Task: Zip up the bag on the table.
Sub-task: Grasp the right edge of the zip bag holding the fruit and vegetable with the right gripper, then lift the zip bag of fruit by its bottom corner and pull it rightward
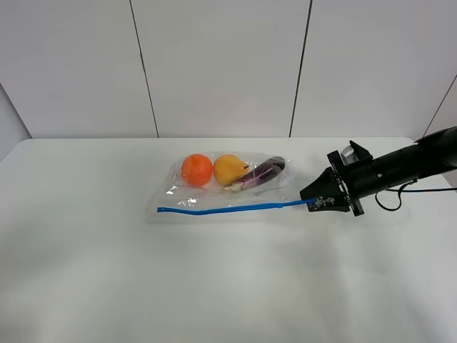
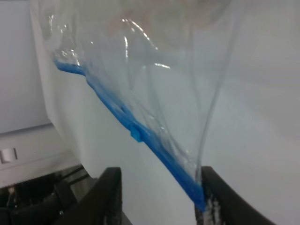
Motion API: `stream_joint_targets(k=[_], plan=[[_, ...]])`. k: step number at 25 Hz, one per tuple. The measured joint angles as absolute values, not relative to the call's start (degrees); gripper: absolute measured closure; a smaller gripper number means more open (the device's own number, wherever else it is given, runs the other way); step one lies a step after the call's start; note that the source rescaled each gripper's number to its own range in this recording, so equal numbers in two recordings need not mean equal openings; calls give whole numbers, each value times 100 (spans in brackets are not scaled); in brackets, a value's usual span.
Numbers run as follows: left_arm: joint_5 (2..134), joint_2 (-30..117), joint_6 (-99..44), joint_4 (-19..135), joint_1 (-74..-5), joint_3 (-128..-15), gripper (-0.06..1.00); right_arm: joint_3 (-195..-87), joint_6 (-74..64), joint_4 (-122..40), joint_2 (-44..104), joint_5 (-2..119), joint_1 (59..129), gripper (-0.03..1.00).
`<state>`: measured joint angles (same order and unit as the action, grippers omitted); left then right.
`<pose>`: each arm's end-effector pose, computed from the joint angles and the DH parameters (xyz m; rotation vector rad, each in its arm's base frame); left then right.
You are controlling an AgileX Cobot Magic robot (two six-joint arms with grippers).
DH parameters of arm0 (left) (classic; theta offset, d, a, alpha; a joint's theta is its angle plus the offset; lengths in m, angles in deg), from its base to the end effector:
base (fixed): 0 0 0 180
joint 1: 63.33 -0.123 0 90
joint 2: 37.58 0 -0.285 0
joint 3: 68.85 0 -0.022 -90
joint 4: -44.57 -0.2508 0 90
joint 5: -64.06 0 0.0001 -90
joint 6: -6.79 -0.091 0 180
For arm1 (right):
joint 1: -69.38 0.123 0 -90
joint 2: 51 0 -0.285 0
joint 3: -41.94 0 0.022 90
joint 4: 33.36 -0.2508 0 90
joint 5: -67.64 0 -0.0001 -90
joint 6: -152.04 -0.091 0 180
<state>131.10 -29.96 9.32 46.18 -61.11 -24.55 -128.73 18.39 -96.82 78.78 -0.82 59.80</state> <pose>-0.0192 -0.0016 0.2887 -0.0012 2.0770 -0.0843 0.3640 0.0154 0.1169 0.0869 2.7255 1.4685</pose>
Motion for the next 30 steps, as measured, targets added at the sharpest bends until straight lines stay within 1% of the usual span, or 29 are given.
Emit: stream_joint_targets(k=[3, 13, 16, 18, 19, 30], plan=[[13110, -2996, 932, 4618, -6111, -2455, -6, -12873, 1839, -9682, 7878, -82, 5980, 55], [13110, -2996, 932, 4618, -6111, -2455, -6, -12873, 1921, -9617, 7878, -82, 5980, 75], [13110, -2996, 932, 4618, -6111, -2455, -6, -12873, 1941, -9611, 7878, -83, 5980, 85], [13110, -2996, 932, 4618, -6111, -2455, -6, -12873, 1963, -9609, 7878, -83, 5980, 95], [13110, -2996, 932, 4618, -6111, -2455, -6, -12873, 1976, -9605, 7878, -88, 5980, 96], [13110, -2996, 932, 4618, -6111, -2455, -6, -12969, 2066, -9855, 7863, -133, 5980, 97]])
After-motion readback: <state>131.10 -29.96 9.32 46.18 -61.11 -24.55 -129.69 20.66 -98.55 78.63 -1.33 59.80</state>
